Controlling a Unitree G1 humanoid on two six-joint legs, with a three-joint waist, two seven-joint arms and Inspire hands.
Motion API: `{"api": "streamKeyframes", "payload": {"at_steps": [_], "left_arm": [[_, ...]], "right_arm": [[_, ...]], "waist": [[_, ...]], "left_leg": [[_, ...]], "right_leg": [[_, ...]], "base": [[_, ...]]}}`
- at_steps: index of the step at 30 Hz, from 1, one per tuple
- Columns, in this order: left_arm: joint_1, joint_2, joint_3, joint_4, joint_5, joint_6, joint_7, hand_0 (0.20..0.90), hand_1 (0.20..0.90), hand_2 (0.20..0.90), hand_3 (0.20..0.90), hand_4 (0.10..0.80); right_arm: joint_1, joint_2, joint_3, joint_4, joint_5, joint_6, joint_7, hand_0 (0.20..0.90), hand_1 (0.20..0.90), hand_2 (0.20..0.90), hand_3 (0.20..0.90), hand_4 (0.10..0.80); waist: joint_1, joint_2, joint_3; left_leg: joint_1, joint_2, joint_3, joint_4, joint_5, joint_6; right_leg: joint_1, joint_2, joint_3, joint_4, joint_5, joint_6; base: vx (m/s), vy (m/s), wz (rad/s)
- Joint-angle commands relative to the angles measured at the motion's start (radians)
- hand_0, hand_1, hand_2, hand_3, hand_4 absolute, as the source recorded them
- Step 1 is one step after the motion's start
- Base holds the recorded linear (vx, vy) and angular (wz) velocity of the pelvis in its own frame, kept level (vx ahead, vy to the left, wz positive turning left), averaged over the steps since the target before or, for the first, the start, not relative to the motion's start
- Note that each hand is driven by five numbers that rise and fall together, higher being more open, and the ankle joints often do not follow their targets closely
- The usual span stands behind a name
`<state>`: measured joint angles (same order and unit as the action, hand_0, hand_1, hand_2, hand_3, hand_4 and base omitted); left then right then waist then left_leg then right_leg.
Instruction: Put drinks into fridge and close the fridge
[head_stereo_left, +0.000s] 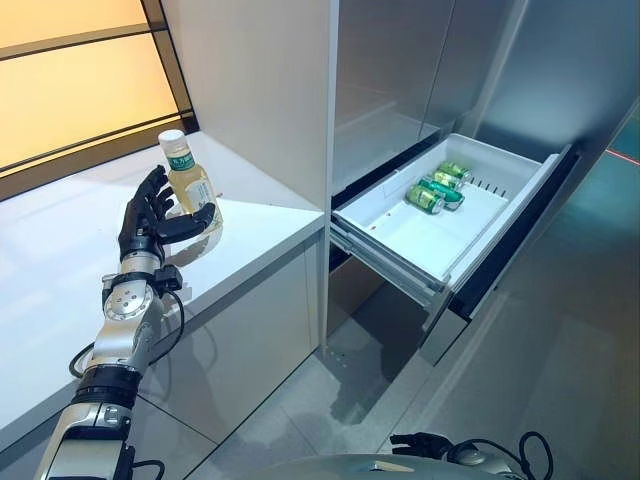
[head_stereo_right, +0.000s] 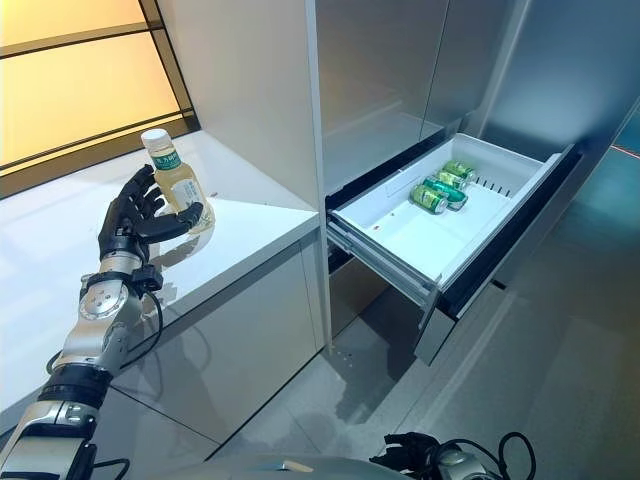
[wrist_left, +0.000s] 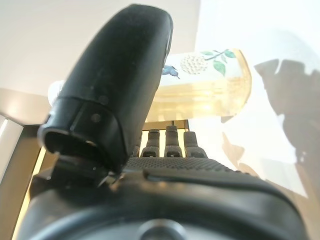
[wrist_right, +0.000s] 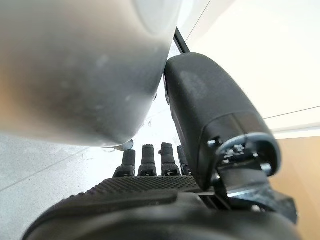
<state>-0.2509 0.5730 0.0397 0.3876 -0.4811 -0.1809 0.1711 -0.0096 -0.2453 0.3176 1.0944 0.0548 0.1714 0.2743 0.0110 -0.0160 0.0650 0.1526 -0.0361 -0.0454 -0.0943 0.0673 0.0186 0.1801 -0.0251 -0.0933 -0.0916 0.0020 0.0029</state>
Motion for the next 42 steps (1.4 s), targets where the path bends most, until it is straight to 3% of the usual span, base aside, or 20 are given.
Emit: {"api": "streamKeyframes", "payload": {"at_steps": [1, 24, 25, 26, 28, 29, 30, 31, 32, 38, 42], "left_arm": [[-0.23, 0.109, 0.048, 0.005, -0.02, -0.148, 0.023, 0.9, 0.9, 0.9, 0.9, 0.8], [-0.288, 0.152, 0.029, 0.05, -0.008, -0.116, 0.027, 0.9, 0.9, 0.9, 0.9, 0.8], [-0.288, 0.153, 0.027, 0.052, -0.001, -0.112, 0.028, 0.738, 0.738, 0.738, 0.711, 0.611], [-0.288, 0.154, 0.025, 0.055, 0.004, -0.11, 0.027, 0.738, 0.738, 0.738, 0.711, 0.611], [-0.289, 0.161, 0.019, 0.063, 0.034, -0.092, 0.027, 0.556, 0.556, 0.556, 0.499, 0.399], [-0.288, 0.163, 0.016, 0.07, 0.032, -0.092, 0.024, 0.521, 0.521, 0.521, 0.458, 0.358], [-0.289, 0.164, 0.013, 0.076, 0.033, -0.092, 0.024, 0.436, 0.436, 0.436, 0.359, 0.259], [-0.291, 0.167, 0.01, 0.082, 0.034, -0.093, 0.021, 0.392, 0.392, 0.392, 0.307, 0.207], [-0.292, 0.168, 0.008, 0.085, 0.031, -0.095, 0.02, 0.3, 0.3, 0.3, 0.2, 0.1], [-0.295, 0.165, -0.008, 0.077, 0.067, -0.102, 0.022, 0.3, 0.3, 0.3, 0.2, 0.1], [-0.292, 0.153, -0.023, 0.008, 0.016, -0.125, 0.0, 0.3, 0.3, 0.3, 0.2, 0.1]], "right_arm": [[0.024, -0.027, 0.029, 0.032, -0.034, 0.007, 0.029, 0.9, 0.9, 0.9, 0.9, 0.8], [0.012, -0.02, 0.009, 0.083, -0.029, -0.027, 0.019, 0.9, 0.9, 0.9, 0.9, 0.8], [0.012, -0.02, 0.009, 0.083, -0.029, -0.027, 0.019, 0.9, 0.9, 0.9, 0.9, 0.8], [0.012, -0.019, 0.009, 0.084, -0.028, -0.027, 0.018, 0.9, 0.9, 0.9, 0.9, 0.8], [0.013, -0.018, 0.006, 0.091, -0.028, -0.034, 0.017, 0.9, 0.9, 0.9, 0.9, 0.8], [0.014, -0.018, 0.005, 0.093, -0.03, -0.037, 0.018, 0.9, 0.9, 0.9, 0.9, 0.8], [0.015, -0.019, 0.003, 0.096, -0.03, -0.042, 0.019, 0.9, 0.9, 0.9, 0.9, 0.8], [0.016, -0.02, 0.001, 0.098, -0.03, -0.043, 0.02, 0.9, 0.9, 0.9, 0.9, 0.8], [0.016, -0.02, 0.001, 0.099, -0.029, -0.044, 0.02, 0.9, 0.9, 0.9, 0.9, 0.8], [0.02, -0.021, -0.004, 0.107, -0.023, -0.063, 0.022, 0.9, 0.9, 0.9, 0.9, 0.8], [0.018, -0.022, -0.013, 0.1, 0.034, -0.102, 0.014, 0.9, 0.9, 0.9, 0.9, 0.8]], "waist": [[-0.018, 0.02, -0.026], [-0.034, 0.034, -0.024], [-0.034, 0.035, -0.024], [-0.034, 0.035, -0.023], [-0.035, 0.036, -0.022], [-0.036, 0.036, -0.022], [-0.037, 0.036, -0.022], [-0.038, 0.036, -0.022], [-0.038, 0.036, -0.022], [-0.041, 0.032, -0.023], [-0.037, 0.026, -0.024]], "left_leg": [[0.031, -0.041, 0.046, 0.007, -0.125, 0.038], [0.033, -0.062, 0.046, 0.047, -0.153, 0.06], [0.033, -0.062, 0.045, 0.048, -0.154, 0.061], [0.032, -0.063, 0.044, 0.049, -0.154, 0.062], [0.03, -0.065, 0.042, 0.051, -0.155, 0.064], [0.029, -0.066, 0.042, 0.051, -0.155, 0.064], [0.027, -0.067, 0.042, 0.052, -0.155, 0.065], [0.026, -0.068, 0.04, 0.054, -0.156, 0.065], [0.026, -0.068, 0.04, 0.053, -0.156, 0.065], [0.023, -0.068, 0.035, 0.05, -0.153, 0.065], [0.02, -0.067, 0.034, 0.05, -0.152, 0.063]], "right_leg": [[-0.045, -0.02, 0.025, 0.092, -0.03, 0.058], [-0.073, -0.027, 0.056, 0.159, -0.051, 0.063], [-0.074, -0.027, 0.057, 0.161, -0.05, 0.063], [-0.076, -0.028, 0.058, 0.164, -0.05, 0.064], [-0.083, -0.028, 0.063, 0.171, -0.05, 0.066], [-0.086, -0.028, 0.065, 0.173, -0.05, 0.068], [-0.087, -0.028, 0.067, 0.174, -0.05, 0.068], [-0.09, -0.028, 0.07, 0.176, -0.05, 0.069], [-0.091, -0.027, 0.072, 0.177, -0.049, 0.069], [-0.096, -0.02, 0.087, 0.171, -0.046, 0.069], [-0.092, -0.02, 0.085, 0.164, -0.045, 0.066]], "base": [[0.0, 0.0, 0.0], [0.046, 0.01, -0.05], [0.033, 0.012, -0.07], [0.036, 0.013, -0.08], [0.055, 0.02, -0.11], [0.055, 0.022, -0.08], [0.048, 0.02, -0.05], [0.043, 0.017, -0.05], [0.054, 0.019, -0.06], [0.03, 0.009, -0.08], [0.006, -0.004, -0.03]]}}
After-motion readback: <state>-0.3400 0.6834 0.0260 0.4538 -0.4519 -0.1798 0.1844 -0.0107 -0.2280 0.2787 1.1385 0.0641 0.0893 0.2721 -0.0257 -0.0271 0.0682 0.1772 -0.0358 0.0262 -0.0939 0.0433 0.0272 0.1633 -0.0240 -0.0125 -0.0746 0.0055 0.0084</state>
